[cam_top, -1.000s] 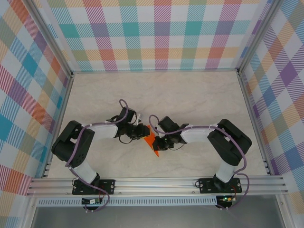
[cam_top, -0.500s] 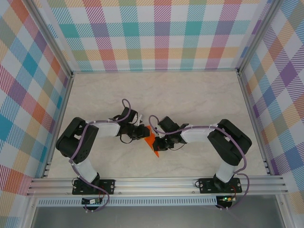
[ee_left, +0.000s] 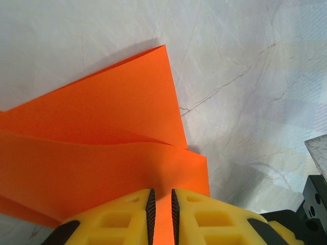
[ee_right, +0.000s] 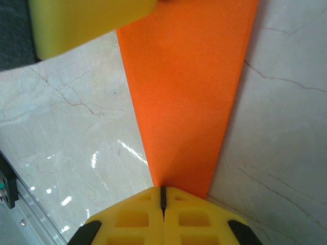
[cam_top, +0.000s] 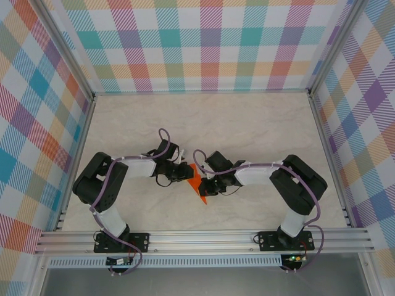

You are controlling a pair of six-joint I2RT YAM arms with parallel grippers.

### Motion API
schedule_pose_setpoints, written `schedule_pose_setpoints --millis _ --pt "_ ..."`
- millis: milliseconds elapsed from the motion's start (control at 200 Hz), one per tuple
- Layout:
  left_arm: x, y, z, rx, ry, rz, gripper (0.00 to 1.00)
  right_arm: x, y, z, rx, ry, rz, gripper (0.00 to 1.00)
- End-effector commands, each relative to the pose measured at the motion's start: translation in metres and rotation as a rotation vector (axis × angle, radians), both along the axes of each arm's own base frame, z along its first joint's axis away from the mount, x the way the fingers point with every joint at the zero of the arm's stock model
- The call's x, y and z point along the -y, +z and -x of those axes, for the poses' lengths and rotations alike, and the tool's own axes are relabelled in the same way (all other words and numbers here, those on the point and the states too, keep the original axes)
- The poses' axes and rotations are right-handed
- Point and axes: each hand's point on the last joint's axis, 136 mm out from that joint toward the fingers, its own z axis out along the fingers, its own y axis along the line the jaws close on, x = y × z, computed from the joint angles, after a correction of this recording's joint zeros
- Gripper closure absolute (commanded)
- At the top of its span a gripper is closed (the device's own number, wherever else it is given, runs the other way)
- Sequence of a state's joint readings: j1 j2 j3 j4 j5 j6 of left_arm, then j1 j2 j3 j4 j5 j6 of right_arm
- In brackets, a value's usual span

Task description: Fold a paper plane with a square sheet of paper (pick it up from the middle)

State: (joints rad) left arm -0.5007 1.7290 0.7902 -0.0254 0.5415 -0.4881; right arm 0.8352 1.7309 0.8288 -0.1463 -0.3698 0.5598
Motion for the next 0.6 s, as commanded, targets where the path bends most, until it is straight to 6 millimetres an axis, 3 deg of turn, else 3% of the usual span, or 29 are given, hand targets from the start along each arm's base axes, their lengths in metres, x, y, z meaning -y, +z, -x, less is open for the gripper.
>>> schedule_pose_setpoints --millis 0,280,595 --pt "-0.030 -0.014 -0.013 0.025 0.082 -0.116 0.82 0.045 -0.035 0.031 -0.119 0.009 0.222 1.00" --pt "-0.059 -0.014 -0.027 0.052 0.201 -0.163 0.82 0.053 -0.047 0.034 -0.151 -0.001 0.290 1.00" --pt "-0.092 -0.001 -0.062 0.075 0.337 -0.176 0.82 0.053 -0.047 0.034 -0.151 0.000 0.288 1.00"
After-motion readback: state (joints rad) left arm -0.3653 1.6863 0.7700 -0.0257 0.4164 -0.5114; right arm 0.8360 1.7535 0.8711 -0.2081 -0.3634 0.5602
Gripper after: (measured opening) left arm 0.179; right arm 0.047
